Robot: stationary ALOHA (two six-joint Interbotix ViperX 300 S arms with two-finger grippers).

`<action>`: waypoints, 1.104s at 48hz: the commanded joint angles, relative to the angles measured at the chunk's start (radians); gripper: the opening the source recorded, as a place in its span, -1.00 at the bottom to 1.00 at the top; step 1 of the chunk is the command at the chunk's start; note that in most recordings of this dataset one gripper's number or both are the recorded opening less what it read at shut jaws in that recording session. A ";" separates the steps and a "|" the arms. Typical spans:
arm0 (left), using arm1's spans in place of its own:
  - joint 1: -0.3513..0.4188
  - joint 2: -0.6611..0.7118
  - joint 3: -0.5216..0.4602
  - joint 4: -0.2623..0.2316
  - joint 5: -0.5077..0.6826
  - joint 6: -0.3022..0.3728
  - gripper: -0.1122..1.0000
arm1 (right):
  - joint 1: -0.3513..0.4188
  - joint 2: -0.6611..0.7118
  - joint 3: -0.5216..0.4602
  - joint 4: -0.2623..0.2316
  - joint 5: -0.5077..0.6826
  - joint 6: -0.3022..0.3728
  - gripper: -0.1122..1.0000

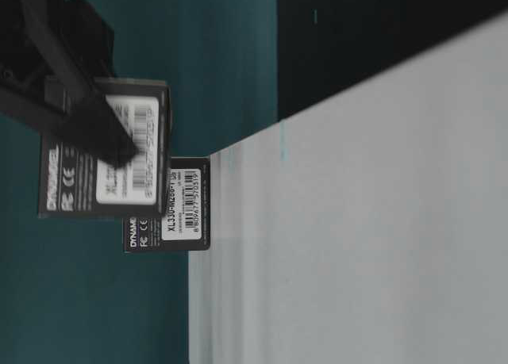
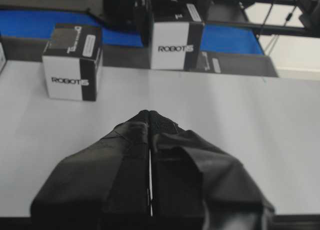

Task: Place the box from the black base onto the white base.
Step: 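Carry the held box left onto the white base below the second box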

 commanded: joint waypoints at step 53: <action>-0.021 0.008 -0.023 0.002 -0.005 -0.002 -0.88 | -0.023 0.124 -0.067 -0.015 -0.012 -0.002 0.29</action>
